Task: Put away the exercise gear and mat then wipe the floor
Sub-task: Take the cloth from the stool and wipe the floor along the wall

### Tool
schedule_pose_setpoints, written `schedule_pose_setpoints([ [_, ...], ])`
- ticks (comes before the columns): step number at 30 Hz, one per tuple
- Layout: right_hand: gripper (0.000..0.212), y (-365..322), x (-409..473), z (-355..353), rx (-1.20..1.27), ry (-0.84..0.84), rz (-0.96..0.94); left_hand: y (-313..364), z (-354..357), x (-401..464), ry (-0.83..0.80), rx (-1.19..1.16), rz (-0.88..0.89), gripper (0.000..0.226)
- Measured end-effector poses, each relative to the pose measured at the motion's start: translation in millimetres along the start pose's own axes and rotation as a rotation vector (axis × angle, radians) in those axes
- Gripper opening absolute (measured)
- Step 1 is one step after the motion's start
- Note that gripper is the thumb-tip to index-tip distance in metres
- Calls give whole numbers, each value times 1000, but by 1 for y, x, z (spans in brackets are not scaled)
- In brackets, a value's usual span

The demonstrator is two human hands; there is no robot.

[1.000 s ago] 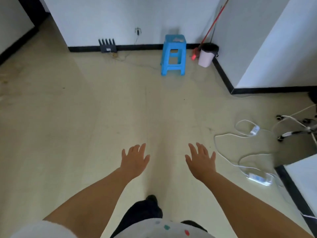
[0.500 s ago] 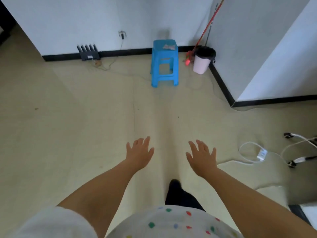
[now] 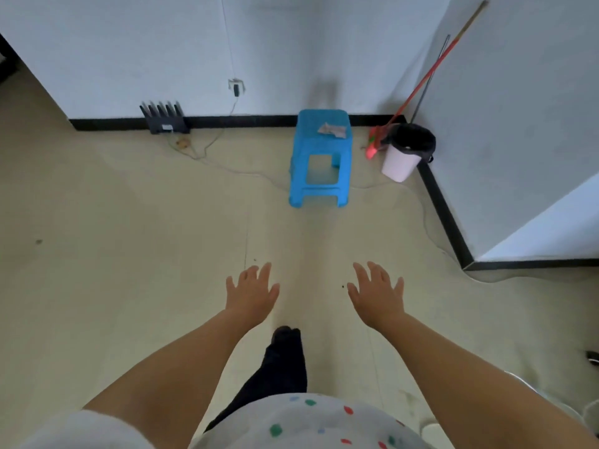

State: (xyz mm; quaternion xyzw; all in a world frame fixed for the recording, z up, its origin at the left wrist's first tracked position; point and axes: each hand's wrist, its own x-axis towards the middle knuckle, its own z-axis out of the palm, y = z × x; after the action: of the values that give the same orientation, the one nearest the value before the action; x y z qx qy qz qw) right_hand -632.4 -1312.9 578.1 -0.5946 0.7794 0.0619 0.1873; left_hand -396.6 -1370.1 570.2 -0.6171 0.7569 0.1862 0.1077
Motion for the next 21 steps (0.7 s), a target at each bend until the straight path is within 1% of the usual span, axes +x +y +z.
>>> schedule_pose_setpoints([
  [4, 53, -7, 86, -42, 34, 11, 52, 12, -58, 100, 4, 47, 70, 55],
  [7, 53, 3, 143, -75, 47, 8, 77, 28, -97, 172, -4, 53, 110, 54],
  [10, 53, 19, 199, -96, 56, 4, 109, 51, -117, 236, -11, 48, 140, 55],
  [14, 52, 49, 285, -120, -1, -45, 114, 82, -133, 320, -34, 45, 149, 56],
  [17, 53, 65, 361, -145, -9, -56, 91, 98, -148, 383, -24, 21, 94, 56],
  [21, 53, 76, 448, -188, -78, -84, -42, 112, -170, 450, -78, -33, -69, 56],
])
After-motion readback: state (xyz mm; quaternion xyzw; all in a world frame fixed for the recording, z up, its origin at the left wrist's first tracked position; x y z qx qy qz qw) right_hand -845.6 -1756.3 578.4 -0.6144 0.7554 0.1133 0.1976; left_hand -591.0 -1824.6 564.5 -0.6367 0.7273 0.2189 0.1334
